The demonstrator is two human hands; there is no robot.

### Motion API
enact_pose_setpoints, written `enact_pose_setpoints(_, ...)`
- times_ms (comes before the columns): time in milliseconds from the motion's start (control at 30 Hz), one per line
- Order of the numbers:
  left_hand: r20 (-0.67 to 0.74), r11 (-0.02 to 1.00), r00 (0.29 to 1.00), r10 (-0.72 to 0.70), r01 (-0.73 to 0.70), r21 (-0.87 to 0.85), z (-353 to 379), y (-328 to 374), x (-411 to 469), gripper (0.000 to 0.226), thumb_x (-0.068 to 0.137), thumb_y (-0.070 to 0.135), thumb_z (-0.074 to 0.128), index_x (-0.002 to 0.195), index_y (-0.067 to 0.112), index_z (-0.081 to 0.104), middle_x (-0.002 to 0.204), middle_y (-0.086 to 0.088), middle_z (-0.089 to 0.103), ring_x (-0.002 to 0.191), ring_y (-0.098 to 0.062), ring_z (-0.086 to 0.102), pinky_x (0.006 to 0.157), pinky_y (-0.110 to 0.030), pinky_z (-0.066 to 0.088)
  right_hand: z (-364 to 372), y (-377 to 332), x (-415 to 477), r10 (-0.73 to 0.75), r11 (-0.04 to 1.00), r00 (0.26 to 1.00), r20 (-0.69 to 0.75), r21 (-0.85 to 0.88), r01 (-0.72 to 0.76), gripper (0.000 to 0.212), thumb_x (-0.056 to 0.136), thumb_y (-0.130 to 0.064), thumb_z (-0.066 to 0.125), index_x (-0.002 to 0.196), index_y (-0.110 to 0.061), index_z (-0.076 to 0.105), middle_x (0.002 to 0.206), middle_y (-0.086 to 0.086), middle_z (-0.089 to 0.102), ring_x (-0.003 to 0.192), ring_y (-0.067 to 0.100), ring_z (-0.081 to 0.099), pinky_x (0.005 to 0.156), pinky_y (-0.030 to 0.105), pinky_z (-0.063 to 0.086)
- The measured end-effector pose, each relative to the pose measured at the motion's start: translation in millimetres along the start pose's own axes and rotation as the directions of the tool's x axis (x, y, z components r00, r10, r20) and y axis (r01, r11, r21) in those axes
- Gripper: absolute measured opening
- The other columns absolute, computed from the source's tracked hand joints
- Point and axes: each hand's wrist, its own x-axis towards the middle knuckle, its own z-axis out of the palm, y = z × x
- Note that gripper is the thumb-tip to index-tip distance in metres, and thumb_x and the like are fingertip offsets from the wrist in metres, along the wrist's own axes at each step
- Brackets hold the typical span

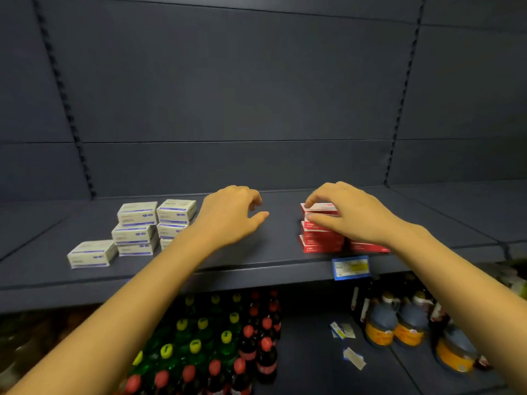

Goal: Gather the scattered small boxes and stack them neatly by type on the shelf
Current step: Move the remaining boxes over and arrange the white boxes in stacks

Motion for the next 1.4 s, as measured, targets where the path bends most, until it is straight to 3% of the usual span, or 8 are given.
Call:
enact_pose_setpoints(200,-0.036,0.969,0.969,-0.245,0.246,0.022,-33.1,-10.8,-63.1,0.029,0.086,0.041,0.055,0.104,0.019,0.063,0.095,0.006,0.064,0.095,-0.018,0.059,0.074,-0.029,0.041,19.8,-57.8,16.0,-0.284,0.957,0.959,-0.001,0.057,0.284,0.029,0.09,-0.041,0.051,0.118,-0.032,0.052,0.126,-0.011,0.052,0.12,0.012,0.042,0.088,0.032,0.039)
enact_pose_setpoints(367,-0.048,0.859,0.87,-0.491,0.492,0.14,-62.0,-42.6,-135.9,0.027,0.087,0.041,0.054,0.103,0.022,0.062,0.108,0.006,0.066,0.103,-0.02,0.058,0.08,-0.032,0.042,43.5,-120.2,28.3,-0.433,0.885,0.902,0.002,0.189,0.425,0.029,0.091,-0.036,0.051,0.119,-0.031,0.052,0.126,-0.01,0.053,0.12,0.014,0.044,0.088,0.031,0.039)
enact_pose_setpoints(533,-0.108,0.738,0.784,-0.612,0.615,0.278,-98.7,-73.9,-194.9,0.031,0.087,0.044,0.053,0.107,0.022,0.06,0.112,0.004,0.064,0.105,-0.019,0.057,0.078,-0.031,0.042,60.2,-190.5,39.5,-0.56,0.796,0.829,0.001,0.277,0.538,0.03,0.089,-0.035,0.053,0.118,-0.028,0.055,0.126,-0.007,0.055,0.116,0.019,0.05,0.08,0.033,0.041)
enact_pose_setpoints(667,-0.136,0.668,0.74,-0.658,0.658,0.348,-125.0,-102.7,-241.8,0.032,0.087,0.044,0.053,0.107,0.019,0.059,0.107,0.002,0.066,0.098,-0.018,0.059,0.07,-0.028,0.043,74.5,-250.1,48.8,-0.651,0.72,0.759,-0.011,0.306,0.622,0.031,0.09,-0.037,0.052,0.119,-0.028,0.053,0.124,-0.007,0.055,0.117,0.016,0.048,0.087,0.036,0.044)
enact_pose_setpoints(800,-0.157,0.614,0.702,-0.695,0.693,0.379,-155.0,-137.8,-281.9,0.033,0.087,0.043,0.052,0.106,0.017,0.059,0.107,-0.001,0.065,0.098,-0.02,0.06,0.078,-0.036,0.052,89.0,-311.0,59.5,-0.687,0.695,0.726,0.007,0.296,0.655,0.034,0.09,-0.041,0.05,0.122,-0.029,0.051,0.128,-0.008,0.053,0.12,0.015,0.046,0.09,0.036,0.043)
enact_pose_setpoints(933,-0.173,0.607,0.708,-0.685,0.685,0.403,-185.6,-180.2,-317.5,0.031,0.087,0.043,0.053,0.106,0.019,0.059,0.106,0.0,0.065,0.094,-0.016,0.06,0.066,-0.026,0.043,102.2,-376.2,71.5,-0.683,0.7,0.73,0.009,0.293,0.651,0.032,0.09,-0.04,0.051,0.12,-0.028,0.053,0.126,-0.006,0.055,0.118,0.017,0.049,0.082,0.033,0.041)
enact_pose_setpoints(1400,-0.111,0.633,0.732,-0.673,0.647,0.425,-244.3,-335.8,-386.0,0.032,0.087,0.042,0.052,0.106,0.017,0.059,0.109,-0.003,0.065,0.1,-0.021,0.059,0.079,-0.037,0.053,155.1,-552.8,138.8,-0.626,0.757,0.775,0.093,0.314,0.573,0.033,0.091,-0.038,0.052,0.121,-0.024,0.054,0.127,-0.003,0.056,0.114,0.017,0.053,0.079,0.028,0.04)
